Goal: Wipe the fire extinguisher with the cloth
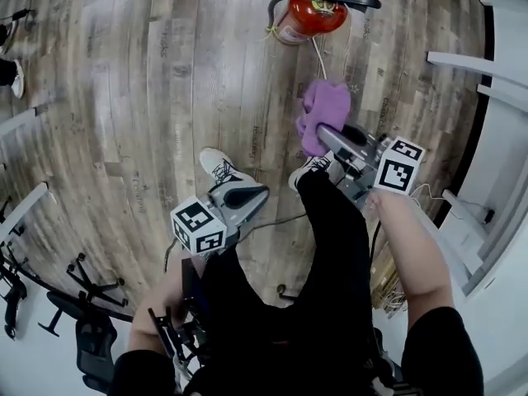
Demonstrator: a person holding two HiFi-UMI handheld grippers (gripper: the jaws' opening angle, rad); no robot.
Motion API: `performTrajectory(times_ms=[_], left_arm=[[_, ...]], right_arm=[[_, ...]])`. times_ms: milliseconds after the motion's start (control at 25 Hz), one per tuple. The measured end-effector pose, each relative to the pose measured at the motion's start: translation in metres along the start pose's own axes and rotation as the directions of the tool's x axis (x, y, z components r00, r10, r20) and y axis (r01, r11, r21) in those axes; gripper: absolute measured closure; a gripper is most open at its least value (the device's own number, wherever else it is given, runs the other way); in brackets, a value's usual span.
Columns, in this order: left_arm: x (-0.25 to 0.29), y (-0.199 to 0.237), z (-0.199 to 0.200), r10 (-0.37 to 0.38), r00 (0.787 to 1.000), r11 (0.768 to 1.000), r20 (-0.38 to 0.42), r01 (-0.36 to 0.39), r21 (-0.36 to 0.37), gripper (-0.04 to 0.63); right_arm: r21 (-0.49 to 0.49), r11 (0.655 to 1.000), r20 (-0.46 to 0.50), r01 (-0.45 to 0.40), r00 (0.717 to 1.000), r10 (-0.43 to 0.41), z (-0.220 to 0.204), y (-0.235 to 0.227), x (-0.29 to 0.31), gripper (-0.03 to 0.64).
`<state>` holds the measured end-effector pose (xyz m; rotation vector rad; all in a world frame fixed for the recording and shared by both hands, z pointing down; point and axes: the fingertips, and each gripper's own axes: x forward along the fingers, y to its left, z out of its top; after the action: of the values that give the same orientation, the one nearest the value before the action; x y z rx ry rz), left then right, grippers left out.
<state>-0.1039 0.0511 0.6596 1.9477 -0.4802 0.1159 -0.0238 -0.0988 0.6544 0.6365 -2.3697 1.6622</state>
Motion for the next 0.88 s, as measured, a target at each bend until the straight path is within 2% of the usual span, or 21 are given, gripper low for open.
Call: performTrajectory(times_ms=[120, 240, 320, 480, 600, 760, 880], left_arm=[[-0.014, -0.091, -0.014, -0.088, 0.992, 0.996, -0.095, 0.090, 0.008, 0.597], [-0.035, -0.174, 0.005, -0.150, 0.982, 0.987, -0.118, 0.156, 0.040, 0.595], [-0.054, -0.214, 0.030, -0.165, 0.980, 0.983, -0.112, 0.173, 0.064, 0.597], [-0.100, -0.260, 0.092, -0.167, 0.982, 0.972, -0.084, 0.178, 0.155, 0.597], [-0.128, -0.292, 0.123, -0.207, 0.976, 0.952, -0.064, 0.216, 0.216, 0.597], [-0.150, -0.332, 0.153, -0.307, 0.950, 0.927, -0.061, 0.313, 0.208, 0.597], [-0.159, -0.370, 0.156, -0.373, 0.922, 0.890, -0.106, 0.388, 0.239, 0.597]], right_arm=[[0.052, 0.997, 0.042, -0.063, 0.997, 0.061, 0.005, 0.087, -0.034, 0.545], [0.080, 0.990, 0.080, -0.117, 0.991, 0.110, 0.014, 0.172, -0.067, 0.545], [0.094, 0.985, 0.119, -0.143, 0.984, 0.132, 0.024, 0.223, -0.086, 0.545], [0.072, 0.982, 0.226, -0.175, 0.962, 0.155, 0.044, 0.314, -0.113, 0.545], [0.074, 0.978, 0.335, -0.194, 0.929, 0.159, 0.047, 0.368, -0.137, 0.543], [0.071, 0.976, 0.437, -0.205, 0.886, 0.154, 0.039, 0.409, -0.158, 0.543], [0.043, 0.976, 0.446, -0.214, 0.878, 0.173, 0.031, 0.427, -0.170, 0.543]])
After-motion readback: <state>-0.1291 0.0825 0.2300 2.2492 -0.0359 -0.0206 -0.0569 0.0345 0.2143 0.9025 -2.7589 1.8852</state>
